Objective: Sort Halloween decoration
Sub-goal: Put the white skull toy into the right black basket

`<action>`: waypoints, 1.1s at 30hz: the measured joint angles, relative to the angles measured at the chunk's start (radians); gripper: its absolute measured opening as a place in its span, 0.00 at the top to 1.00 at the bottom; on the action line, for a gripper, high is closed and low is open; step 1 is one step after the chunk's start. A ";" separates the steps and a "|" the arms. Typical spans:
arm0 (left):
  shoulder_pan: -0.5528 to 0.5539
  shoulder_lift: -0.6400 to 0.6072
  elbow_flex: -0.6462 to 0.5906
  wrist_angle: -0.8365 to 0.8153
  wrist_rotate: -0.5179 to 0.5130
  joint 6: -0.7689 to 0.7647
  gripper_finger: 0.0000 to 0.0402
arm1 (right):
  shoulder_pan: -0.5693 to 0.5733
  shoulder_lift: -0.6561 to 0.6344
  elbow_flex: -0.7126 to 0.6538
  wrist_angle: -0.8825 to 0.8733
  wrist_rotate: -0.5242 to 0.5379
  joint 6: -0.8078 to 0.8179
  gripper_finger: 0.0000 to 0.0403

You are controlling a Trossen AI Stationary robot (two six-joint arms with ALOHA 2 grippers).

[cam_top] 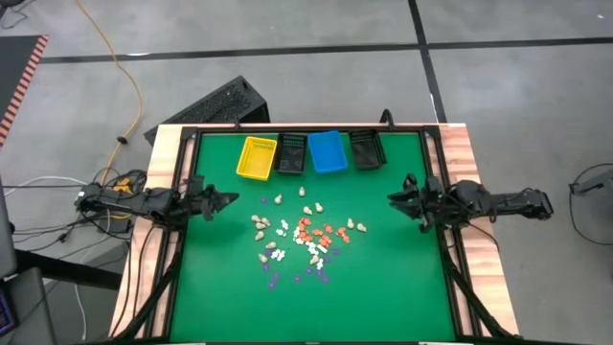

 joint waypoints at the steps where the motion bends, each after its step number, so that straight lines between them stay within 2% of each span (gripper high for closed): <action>1: 0.000 0.000 0.000 0.019 -0.044 -0.021 1.00 | 0.000 0.000 0.000 0.039 0.014 0.008 0.67; 6: 0.001 -0.001 0.000 0.111 -0.171 -0.136 1.00 | 0.000 0.000 0.000 0.251 0.018 0.091 0.67; 10: 0.002 0.000 0.000 0.151 -0.340 -0.164 1.00 | 0.000 0.000 0.000 0.418 0.018 0.093 0.67; 13: 0.001 -0.001 0.000 0.184 -0.438 -0.285 1.00 | 0.000 0.000 0.000 0.524 0.019 0.093 0.67; 15: 0.002 0.000 0.000 0.242 -0.453 -0.300 1.00 | 0.000 0.000 0.000 0.570 0.034 0.094 0.67; 18: 0.001 0.000 0.000 0.377 -0.413 -0.167 0.99 | 0.000 0.000 0.003 0.595 0.074 0.093 0.67; 23: 0.001 0.012 0.087 0.449 -0.370 0.003 0.90 | -0.012 0.004 0.093 0.467 0.123 0.053 0.67; 27: 0.001 0.090 0.216 0.436 -0.330 0.165 0.78 | -0.013 0.056 0.276 0.248 0.122 -0.047 0.67; 30: 0.001 0.169 0.327 0.429 -0.295 0.279 0.69 | -0.013 0.139 0.467 -0.025 0.133 -0.143 0.67; 33: 0.001 0.243 0.455 0.323 -0.280 0.323 0.61 | -0.013 0.265 0.650 -0.379 0.225 -0.126 0.67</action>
